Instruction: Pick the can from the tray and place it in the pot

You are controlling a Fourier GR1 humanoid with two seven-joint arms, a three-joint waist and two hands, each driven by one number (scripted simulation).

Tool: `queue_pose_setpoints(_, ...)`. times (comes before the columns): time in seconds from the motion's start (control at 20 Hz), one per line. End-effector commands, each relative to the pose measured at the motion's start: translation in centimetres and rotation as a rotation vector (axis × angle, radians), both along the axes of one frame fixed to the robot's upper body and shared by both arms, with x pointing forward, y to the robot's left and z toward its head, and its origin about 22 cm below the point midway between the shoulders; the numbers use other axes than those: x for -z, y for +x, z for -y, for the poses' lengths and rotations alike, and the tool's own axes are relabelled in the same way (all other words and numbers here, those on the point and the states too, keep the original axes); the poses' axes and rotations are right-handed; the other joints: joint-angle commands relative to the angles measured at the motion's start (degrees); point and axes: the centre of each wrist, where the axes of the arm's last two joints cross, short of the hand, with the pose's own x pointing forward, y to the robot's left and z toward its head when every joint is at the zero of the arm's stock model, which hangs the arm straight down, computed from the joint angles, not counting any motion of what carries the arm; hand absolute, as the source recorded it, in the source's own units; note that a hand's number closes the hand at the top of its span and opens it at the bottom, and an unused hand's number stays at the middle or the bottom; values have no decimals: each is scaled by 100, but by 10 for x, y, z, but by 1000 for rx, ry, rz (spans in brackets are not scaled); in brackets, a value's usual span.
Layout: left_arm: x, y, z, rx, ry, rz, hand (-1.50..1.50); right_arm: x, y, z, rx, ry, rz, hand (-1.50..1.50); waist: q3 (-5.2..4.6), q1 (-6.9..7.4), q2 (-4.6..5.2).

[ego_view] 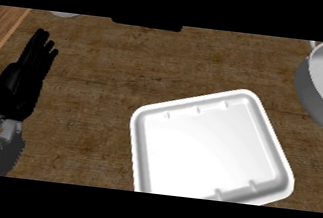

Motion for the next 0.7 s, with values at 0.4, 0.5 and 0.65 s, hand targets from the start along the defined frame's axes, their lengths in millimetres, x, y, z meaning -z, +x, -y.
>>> queue_pose_setpoints(0.4, 1, 2, -8, -37, -4, 1, 0, -108, 37, 98, 113, 343, 206, 150, 23, -195, -7)
queue_pose_setpoints(0.5, 6, -4, -5, -25, 2, -12, 0, -113, 46, 114, 159, 358, 194, 150, 28, -121, -17)
queue_pose_setpoints(0.65, 1, 0, -7, -26, 12, 9, 0, -111, 63, 127, 165, 394, 166, 150, 35, -119, -17)
